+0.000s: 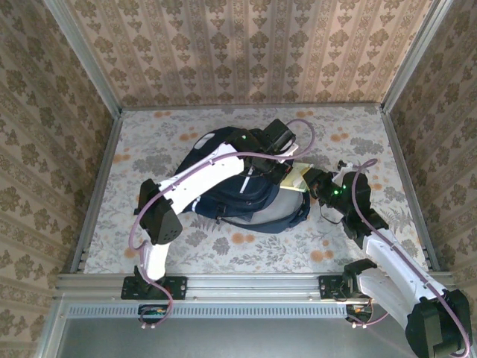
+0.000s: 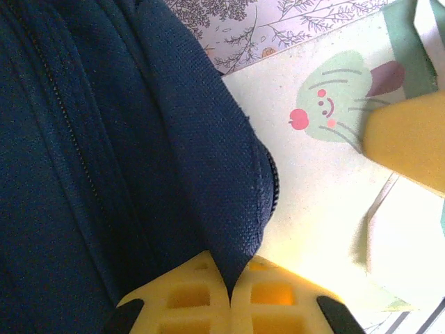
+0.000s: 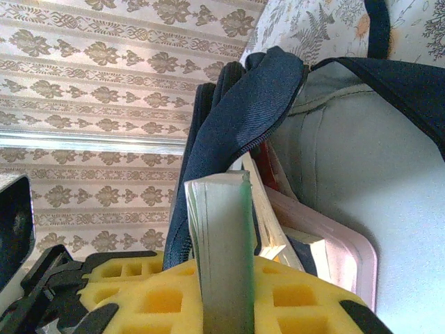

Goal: Pack books, pencil case, and school supplies into a backpack

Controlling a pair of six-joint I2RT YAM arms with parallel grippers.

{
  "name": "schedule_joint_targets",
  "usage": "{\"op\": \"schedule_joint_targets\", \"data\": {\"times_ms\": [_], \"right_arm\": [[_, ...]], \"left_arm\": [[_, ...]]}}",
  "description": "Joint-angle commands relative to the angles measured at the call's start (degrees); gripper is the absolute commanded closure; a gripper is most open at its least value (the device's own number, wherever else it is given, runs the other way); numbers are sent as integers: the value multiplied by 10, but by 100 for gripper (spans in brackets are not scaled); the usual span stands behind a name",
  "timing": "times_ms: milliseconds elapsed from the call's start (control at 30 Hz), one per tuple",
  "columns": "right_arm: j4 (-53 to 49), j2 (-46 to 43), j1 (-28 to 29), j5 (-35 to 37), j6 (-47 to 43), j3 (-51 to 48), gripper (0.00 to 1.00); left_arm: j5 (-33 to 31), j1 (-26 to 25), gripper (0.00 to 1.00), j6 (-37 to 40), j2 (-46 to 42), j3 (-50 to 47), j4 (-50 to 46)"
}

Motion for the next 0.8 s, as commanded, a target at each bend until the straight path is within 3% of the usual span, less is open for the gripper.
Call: {"op": "schedule_joint_targets", "data": {"times_ms": [0, 300, 533, 767], "right_arm": [[76, -19, 1, -32, 17, 6, 88], [-42, -43, 2, 6, -66, 12, 86], [-6, -28, 7, 13, -65, -31, 86], [50, 2, 39, 22, -41, -11, 86]], "left_arm": [[5, 5, 100, 16, -4, 5, -3], [13, 69, 100, 22, -106, 0, -15], [53, 130, 100, 8, -192, -22, -16], [72, 166, 100, 5, -233, -52, -11]]}}
